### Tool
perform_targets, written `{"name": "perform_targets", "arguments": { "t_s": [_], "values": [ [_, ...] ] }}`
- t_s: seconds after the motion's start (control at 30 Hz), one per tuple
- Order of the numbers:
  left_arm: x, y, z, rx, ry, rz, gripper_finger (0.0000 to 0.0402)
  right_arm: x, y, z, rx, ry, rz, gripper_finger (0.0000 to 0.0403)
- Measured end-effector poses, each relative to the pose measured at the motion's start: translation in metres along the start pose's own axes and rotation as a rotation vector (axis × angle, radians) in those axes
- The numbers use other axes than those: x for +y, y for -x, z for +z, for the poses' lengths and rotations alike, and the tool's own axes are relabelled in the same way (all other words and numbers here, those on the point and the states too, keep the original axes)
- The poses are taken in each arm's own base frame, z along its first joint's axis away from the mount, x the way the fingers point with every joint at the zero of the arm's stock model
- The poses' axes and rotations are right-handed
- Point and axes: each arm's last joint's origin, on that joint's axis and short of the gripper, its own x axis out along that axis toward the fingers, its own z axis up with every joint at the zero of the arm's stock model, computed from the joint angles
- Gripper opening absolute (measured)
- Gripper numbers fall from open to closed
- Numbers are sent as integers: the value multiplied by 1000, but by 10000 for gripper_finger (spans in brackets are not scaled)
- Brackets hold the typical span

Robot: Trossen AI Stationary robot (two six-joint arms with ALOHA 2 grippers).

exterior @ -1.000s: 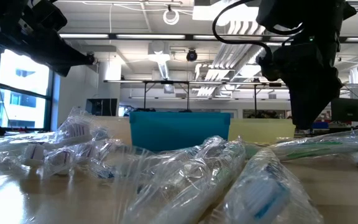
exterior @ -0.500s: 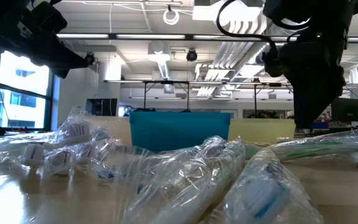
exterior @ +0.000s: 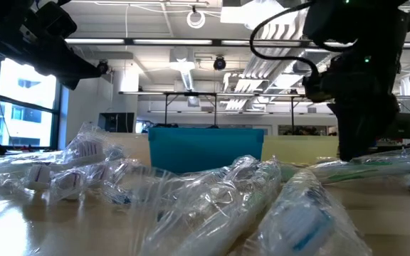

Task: Pick & Place Toothbrushes
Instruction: Put the green toothbrush into the top blue bin

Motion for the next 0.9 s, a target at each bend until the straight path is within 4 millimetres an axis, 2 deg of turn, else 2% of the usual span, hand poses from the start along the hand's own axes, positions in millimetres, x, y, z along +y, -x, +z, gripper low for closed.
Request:
{"name": "perform_targets", "arguments": {
  "t_s": [0.37,0.6,0.7,0.9],
  "values": [
    [0,0,-1,8,-1,1,0,1,-20,-4,104,13,-42,160],
    [0,0,-1,10,-1,1,0,1,-19,-4,102,12,-38,156],
    [0,0,-1,10,-1,1,0,1,-20,-4,106,12,-40,135],
    [0,0,-1,11,-1,1,0,-1,-20,-5,115,9,-48,65]
  ]
}}
